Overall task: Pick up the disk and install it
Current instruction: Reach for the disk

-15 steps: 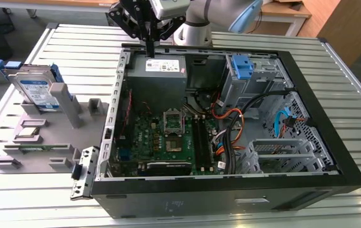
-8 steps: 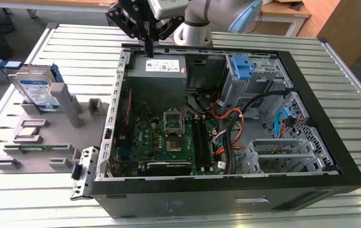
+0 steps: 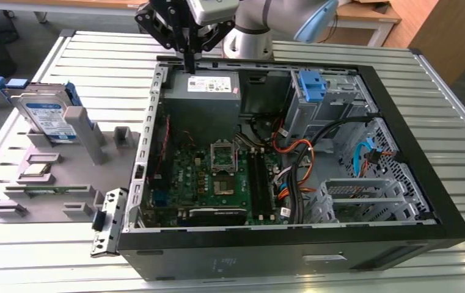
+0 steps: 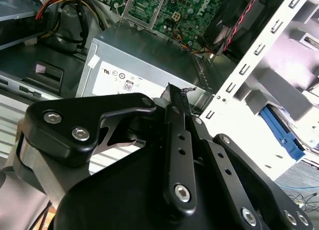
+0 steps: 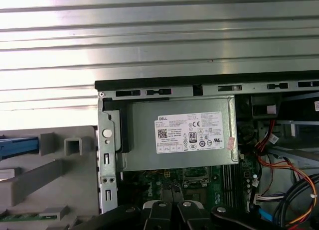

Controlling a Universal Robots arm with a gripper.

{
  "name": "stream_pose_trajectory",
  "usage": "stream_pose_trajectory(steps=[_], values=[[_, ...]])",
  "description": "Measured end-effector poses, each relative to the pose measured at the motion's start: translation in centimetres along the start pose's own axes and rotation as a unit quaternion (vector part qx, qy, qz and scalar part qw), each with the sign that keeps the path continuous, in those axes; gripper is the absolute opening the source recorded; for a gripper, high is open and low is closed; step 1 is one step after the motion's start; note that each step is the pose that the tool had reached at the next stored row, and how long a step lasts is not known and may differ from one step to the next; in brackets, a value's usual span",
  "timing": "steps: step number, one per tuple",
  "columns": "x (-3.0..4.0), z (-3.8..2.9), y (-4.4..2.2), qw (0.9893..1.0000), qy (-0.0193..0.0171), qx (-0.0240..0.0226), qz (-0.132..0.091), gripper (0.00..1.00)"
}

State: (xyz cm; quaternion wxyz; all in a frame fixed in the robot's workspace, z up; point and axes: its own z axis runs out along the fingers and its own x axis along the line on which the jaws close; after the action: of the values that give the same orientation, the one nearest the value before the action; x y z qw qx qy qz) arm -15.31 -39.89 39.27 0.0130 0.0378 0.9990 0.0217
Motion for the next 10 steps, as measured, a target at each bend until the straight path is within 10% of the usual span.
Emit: stream_pose_trajectory(steps=[10], values=[[0.36, 0.00, -0.02, 1.0000, 0.0000, 0.0000, 0.000, 0.10]])
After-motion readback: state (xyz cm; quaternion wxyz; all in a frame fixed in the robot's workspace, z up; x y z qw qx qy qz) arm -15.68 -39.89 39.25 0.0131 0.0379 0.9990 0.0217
